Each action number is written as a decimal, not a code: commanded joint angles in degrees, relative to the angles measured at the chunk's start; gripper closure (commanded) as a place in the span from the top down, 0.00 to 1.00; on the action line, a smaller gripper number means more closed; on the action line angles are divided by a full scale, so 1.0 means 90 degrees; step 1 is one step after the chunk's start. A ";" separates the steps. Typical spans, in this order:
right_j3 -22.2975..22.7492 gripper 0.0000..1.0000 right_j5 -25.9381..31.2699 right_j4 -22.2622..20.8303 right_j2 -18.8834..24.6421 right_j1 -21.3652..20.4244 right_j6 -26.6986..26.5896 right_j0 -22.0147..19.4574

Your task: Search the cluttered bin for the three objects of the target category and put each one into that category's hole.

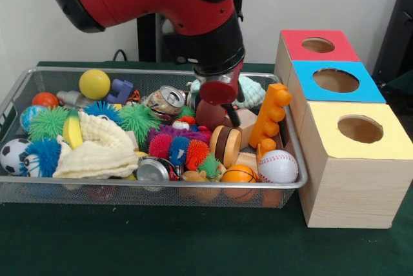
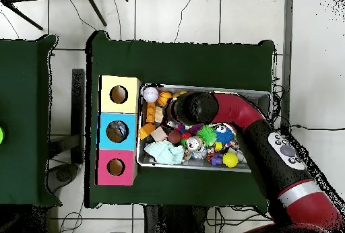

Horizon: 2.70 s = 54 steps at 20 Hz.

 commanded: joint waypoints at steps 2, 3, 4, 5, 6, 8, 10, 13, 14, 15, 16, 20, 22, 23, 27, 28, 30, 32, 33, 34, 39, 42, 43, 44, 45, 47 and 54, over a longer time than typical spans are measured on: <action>-0.1020 1.00 0.0684 -0.0206 -0.1145 -0.0200 0.1353 0.0127; -0.1041 1.00 0.0681 -0.0207 -0.1191 -0.0194 0.1338 0.0151; -0.1080 1.00 0.0719 -0.0220 -0.1249 -0.0186 0.1331 0.0213; -0.1085 1.00 0.0736 -0.0203 -0.1282 -0.0183 0.1303 0.0229; -0.1101 1.00 0.0843 -0.0187 -0.1320 -0.0183 0.1259 0.0273; -0.1041 1.00 0.1006 -0.0093 -0.1359 -0.0199 0.1182 0.0310; -0.0907 1.00 0.1062 0.0024 -0.1344 -0.0205 0.1153 0.0316; -0.0709 1.00 0.1008 0.0157 -0.1319 -0.0192 0.1163 0.0353; -0.0702 1.00 0.1043 0.0210 -0.1331 -0.0145 0.1232 0.0434; -0.0659 1.00 0.1035 0.0235 -0.1358 -0.0130 0.1275 0.0460; -0.0597 1.00 0.0997 0.0287 -0.1384 -0.0076 0.1379 0.0502; -0.0345 1.00 0.0947 0.0405 -0.1489 -0.0071 0.1498 0.0547; -0.0228 1.00 0.0924 0.0482 -0.1528 -0.0084 0.1520 0.0547; -0.0165 1.00 0.0897 0.0514 -0.1537 -0.0077 0.1523 0.0556; 0.0018 1.00 0.0831 0.0680 -0.1649 -0.0036 0.1626 0.0629; 0.0038 1.00 0.0840 0.0712 -0.1687 -0.0035 0.1655 0.0655; 0.0168 1.00 0.0843 0.0756 -0.1791 -0.0091 0.1732 0.0704; 0.0282 1.00 0.0938 0.0804 -0.1903 -0.0235 0.1816 0.0776; 0.0309 1.00 0.0988 0.0840 -0.1930 -0.0288 0.1818 0.0791; 0.0396 1.00 0.1020 0.0894 -0.1948 -0.0377 0.1844 0.0827; 0.0532 1.00 0.1287 0.1215 -0.2010 -0.0647 0.1868 0.0993; 0.0772 1.00 0.1399 0.1463 -0.2017 -0.0910 0.1938 0.1100; 0.0823 1.00 0.1394 0.1519 -0.2028 -0.0954 0.1950 0.1124; 0.0921 1.00 0.1338 0.1573 -0.2024 -0.1004 0.1949 0.1144; 0.0966 1.00 0.1289 0.1618 -0.2025 -0.1031 0.1949 0.1165; 0.1058 1.00 0.1217 0.1744 -0.2047 -0.1104 0.2022 0.1240; 0.1170 1.00 0.0883 0.1939 -0.2234 -0.1085 0.2077 0.1476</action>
